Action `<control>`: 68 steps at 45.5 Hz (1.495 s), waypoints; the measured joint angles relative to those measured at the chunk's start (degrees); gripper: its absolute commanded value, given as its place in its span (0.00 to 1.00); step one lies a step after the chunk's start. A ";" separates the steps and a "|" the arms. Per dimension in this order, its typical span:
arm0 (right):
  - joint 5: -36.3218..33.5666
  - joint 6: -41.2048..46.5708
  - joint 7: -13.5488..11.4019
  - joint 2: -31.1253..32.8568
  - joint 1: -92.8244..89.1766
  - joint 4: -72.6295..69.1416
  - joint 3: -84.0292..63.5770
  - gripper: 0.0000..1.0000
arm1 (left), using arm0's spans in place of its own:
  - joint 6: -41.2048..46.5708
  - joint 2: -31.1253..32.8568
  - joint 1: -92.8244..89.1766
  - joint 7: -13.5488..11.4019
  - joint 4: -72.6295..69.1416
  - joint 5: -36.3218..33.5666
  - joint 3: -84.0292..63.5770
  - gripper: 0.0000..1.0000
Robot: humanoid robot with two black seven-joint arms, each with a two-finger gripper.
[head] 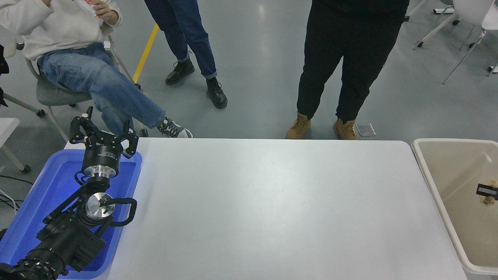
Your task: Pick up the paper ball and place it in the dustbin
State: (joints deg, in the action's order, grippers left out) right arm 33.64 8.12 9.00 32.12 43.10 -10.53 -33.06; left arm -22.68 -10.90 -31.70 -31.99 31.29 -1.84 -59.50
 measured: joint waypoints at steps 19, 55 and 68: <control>-1.72 -0.29 -0.68 -1.44 -2.17 0.63 3.21 1.00 | 0.00 0.00 -0.03 0.00 0.00 0.00 0.00 0.99; -13.52 -0.42 -0.39 3.76 1.41 -24.66 51.48 1.00 | 0.00 0.00 -0.04 -0.07 0.01 0.00 -0.01 0.99; -36.28 0.27 -0.34 0.69 -1.24 -34.74 67.74 1.00 | 0.00 0.00 -0.03 -0.08 -0.03 0.00 -0.08 0.99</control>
State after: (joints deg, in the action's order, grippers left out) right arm -2.64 8.39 8.66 32.81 41.86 -45.26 34.68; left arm -22.68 -10.90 -31.73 -32.07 31.26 -1.85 -59.58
